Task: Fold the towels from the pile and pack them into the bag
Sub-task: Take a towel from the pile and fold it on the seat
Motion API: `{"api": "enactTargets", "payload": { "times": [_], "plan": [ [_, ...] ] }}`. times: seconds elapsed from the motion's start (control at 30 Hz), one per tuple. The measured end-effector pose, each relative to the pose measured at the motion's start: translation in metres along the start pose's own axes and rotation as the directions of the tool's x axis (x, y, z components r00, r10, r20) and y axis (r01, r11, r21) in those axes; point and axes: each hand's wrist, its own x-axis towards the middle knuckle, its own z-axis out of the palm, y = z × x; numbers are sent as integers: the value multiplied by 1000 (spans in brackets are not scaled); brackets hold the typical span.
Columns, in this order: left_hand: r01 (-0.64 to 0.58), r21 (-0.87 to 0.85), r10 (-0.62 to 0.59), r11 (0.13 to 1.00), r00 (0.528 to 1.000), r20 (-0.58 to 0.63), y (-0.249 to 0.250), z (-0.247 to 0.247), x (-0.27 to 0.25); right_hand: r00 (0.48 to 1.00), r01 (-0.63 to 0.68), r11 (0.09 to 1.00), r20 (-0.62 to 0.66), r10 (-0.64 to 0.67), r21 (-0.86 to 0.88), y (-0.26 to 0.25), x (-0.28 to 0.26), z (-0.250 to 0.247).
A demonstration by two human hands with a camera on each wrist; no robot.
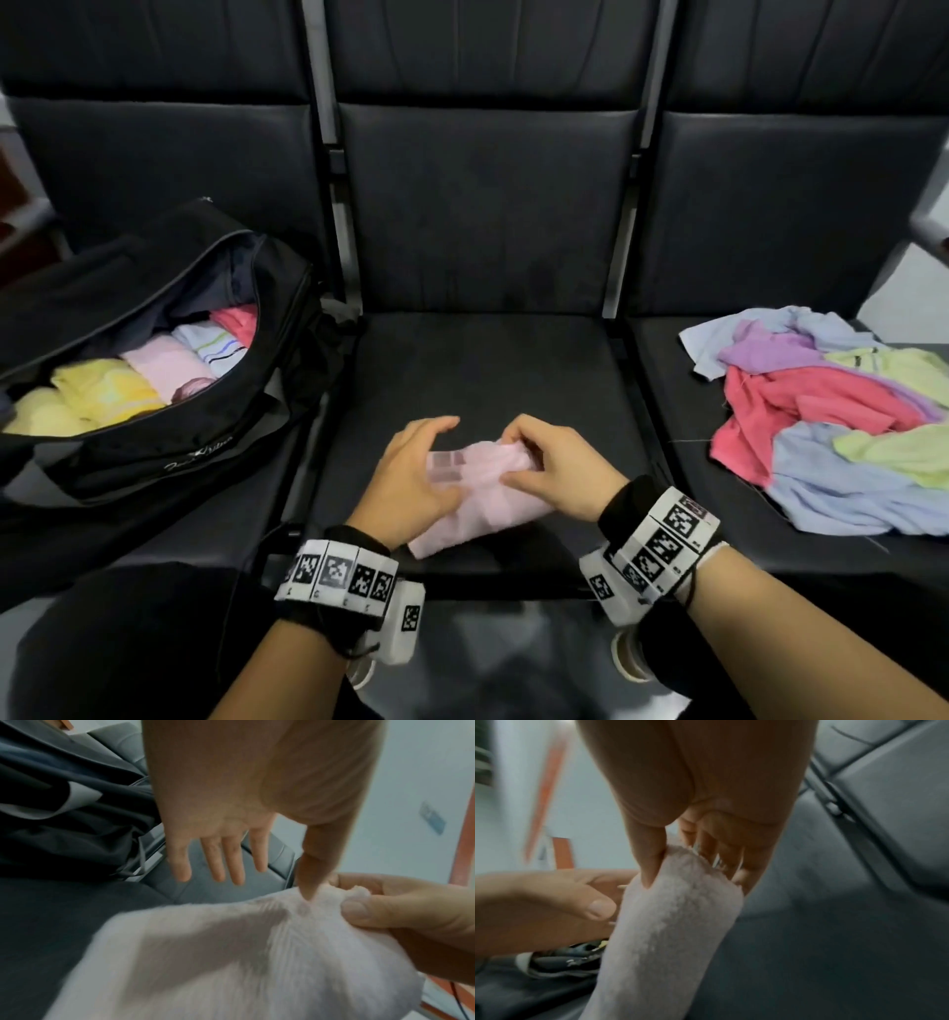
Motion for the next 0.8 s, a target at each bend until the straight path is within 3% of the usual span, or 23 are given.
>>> {"api": "enactTargets", "payload": {
  "times": [0.1, 0.2, 0.33, 0.47, 0.57, 0.63, 0.7, 0.8],
  "plan": [
    [-11, -5, 12, 1000, 985, 171, 15, -7, 1, 991, 129, 987, 57, -124, -100, -31, 8, -6],
    [34, 44, -40, 998, 986, 165, 15, -7, -3, 976, 198, 964, 125, -177, -177, -53, 15, -11],
    [42, -77, -30, 996, 987, 156, 17, -15, -5, 963, 265, 939, 117, -244, -219, -71, 29, -17],
    [27, -202, -21, 979, 999, 33, 19, -33, 2, 966, 245, 968, -70, -248, -43, -79, 50, -15],
    [61, -400, -90, 914, 994, -54, 12, -55, 8, 972, 146, 978, -206, -113, 151, -79, 69, -9],
    [65, -547, -168, 834, 976, -140, 2, -72, 11, 995, 38, 968, -99, -14, 247, -77, 83, 1],
    [52, -664, -264, 746, 939, -222, -10, -90, 16, 994, -65, 962, 100, 40, 264, -78, 98, 17],
    [39, -766, -379, 641, 884, -272, -32, -121, 23, 956, -70, 957, 292, -16, 282, -91, 123, 46]
  ]
}}
